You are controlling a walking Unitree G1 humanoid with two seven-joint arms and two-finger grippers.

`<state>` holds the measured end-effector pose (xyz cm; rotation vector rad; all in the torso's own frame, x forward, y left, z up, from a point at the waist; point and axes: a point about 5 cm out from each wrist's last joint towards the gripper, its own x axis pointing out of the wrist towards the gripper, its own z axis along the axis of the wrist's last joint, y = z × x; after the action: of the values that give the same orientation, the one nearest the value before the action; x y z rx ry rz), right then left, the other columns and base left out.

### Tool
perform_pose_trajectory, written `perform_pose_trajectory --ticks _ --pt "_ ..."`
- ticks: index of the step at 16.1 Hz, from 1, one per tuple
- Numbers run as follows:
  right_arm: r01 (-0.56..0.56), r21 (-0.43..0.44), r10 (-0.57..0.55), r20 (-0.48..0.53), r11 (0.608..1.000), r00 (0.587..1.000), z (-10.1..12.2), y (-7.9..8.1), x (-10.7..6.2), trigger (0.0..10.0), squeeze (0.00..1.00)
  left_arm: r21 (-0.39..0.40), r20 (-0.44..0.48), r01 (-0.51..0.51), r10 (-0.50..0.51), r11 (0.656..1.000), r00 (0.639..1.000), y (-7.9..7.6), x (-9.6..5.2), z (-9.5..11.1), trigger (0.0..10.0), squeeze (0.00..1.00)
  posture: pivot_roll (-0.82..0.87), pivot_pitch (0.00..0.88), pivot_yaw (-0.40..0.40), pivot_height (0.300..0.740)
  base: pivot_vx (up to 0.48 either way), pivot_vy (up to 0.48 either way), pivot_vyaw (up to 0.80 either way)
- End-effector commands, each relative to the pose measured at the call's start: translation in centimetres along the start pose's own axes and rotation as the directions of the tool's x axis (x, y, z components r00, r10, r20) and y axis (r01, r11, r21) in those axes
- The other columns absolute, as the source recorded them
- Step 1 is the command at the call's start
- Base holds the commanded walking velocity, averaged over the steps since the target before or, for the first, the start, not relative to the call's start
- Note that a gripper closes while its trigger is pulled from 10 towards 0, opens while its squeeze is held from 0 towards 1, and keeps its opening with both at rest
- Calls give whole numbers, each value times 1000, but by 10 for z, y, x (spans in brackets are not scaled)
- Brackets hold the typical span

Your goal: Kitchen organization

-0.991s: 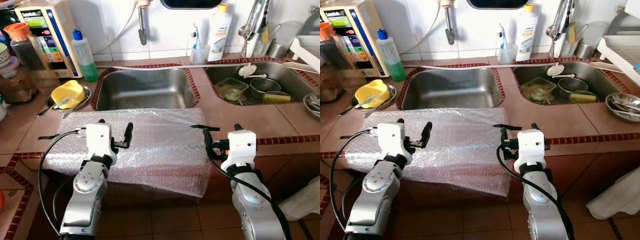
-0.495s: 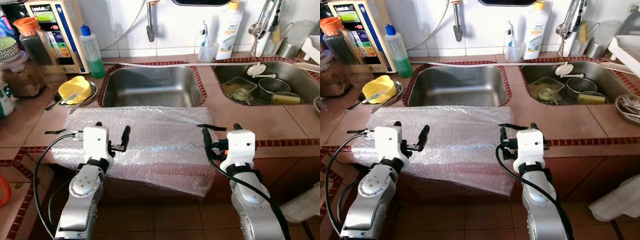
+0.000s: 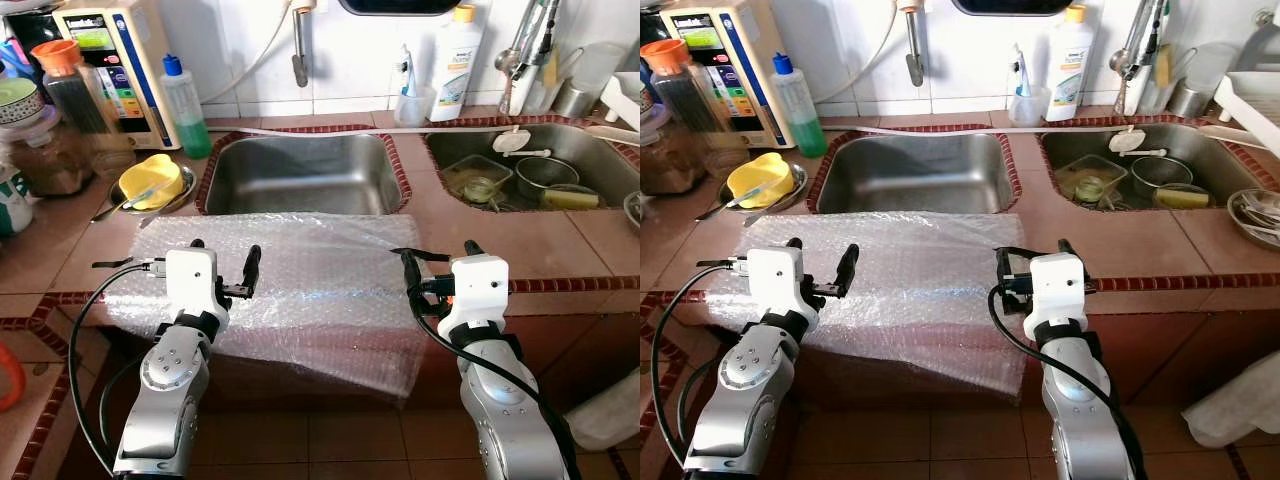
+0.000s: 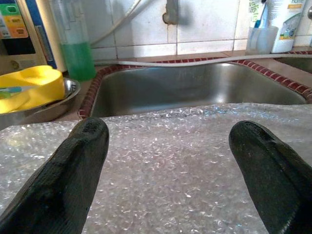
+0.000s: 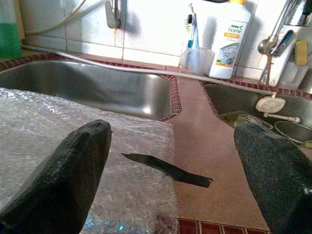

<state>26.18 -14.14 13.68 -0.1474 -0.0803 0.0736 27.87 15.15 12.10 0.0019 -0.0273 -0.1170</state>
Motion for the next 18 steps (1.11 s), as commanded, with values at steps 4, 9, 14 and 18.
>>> perform_pose_trajectory --ticks 4,9,14,18 --pt "-15 3 15 12 1000 1000 2 2 1 10000 0 2 18 -1 1 1000 1000 -1 0 4 10000 0 27 24 68 740 123 0 0" --pt "-17 0 17 14 1000 1000 2 1 0 10000 0 1 14 7 -7 1000 1000 -3 2 3 10000 0 19 24 71 740 276 199 0" --pt "-26 0 26 13 1000 1000 1 2 -1 10000 0 -1 11 10 -10 1000 1000 -4 1 2 10000 0 21 22 69 740 242 271 0" --pt "-24 -3 24 13 1000 1000 1 2 -1 10000 0 2 14 12 -12 1000 1000 -6 1 1 10000 0 21 19 66 740 0 0 0"
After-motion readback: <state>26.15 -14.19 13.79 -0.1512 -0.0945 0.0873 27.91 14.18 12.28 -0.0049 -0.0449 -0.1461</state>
